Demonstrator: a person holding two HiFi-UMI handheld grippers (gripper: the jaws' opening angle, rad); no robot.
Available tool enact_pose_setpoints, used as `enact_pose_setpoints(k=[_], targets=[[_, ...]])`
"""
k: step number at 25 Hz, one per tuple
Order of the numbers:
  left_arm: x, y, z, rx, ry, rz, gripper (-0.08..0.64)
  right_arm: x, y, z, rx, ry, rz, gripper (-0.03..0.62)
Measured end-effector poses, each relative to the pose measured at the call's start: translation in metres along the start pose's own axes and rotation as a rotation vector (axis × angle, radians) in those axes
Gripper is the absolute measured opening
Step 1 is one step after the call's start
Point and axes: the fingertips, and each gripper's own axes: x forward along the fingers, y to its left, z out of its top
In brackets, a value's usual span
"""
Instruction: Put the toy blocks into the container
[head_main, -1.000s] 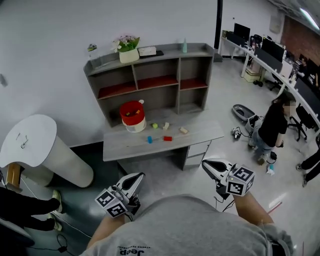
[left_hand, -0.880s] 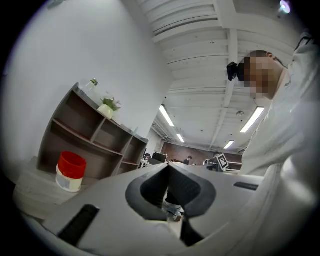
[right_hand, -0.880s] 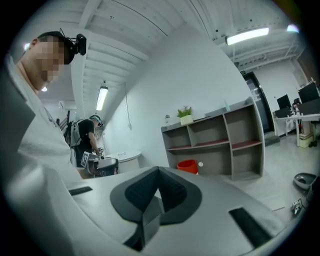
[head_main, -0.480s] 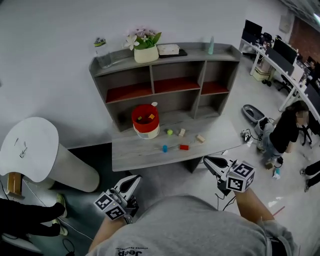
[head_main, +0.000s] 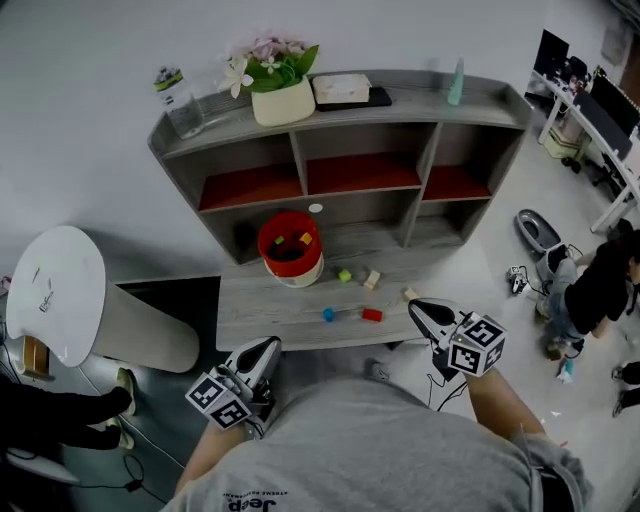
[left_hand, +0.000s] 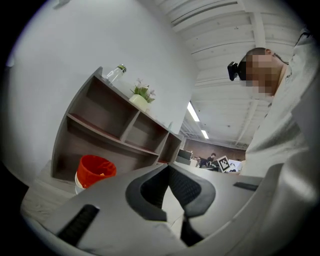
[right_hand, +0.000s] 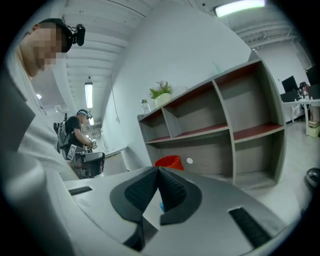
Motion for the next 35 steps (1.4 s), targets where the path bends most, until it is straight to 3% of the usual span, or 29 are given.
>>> enact_pose_setpoints(k=[8, 15, 22, 27, 35], targets=[[0.108, 0.040, -0.012, -0.054, 0.028, 0.112, 0.011, 0.045, -0.102, 0.015, -0.064, 0.064, 0.080, 0.015], [0.150, 0.078, -0.034, -0.069, 0.124, 0.074, 0.011, 0.074, -0.153, -0.012, -0.071, 0.156, -0.023, 0.015], [0.177, 0.110, -0.069, -0.047, 0.262, -0.024, 0.011, 0.084, -0.196, -0.086, -0.078, 0.356, -0.196, 0.058], [0.201, 0.116, -0.086, -0.023, 0.321, -0.071, 0.011, 0.087, -0.216, -0.150, -0.072, 0.515, -0.240, 0.133], [0.233, 0.105, -0.117, 0.013, 0.397, -0.124, 0.011, 0.085, -0.244, -0.243, -0.099, 0.749, -0.292, 0.194]])
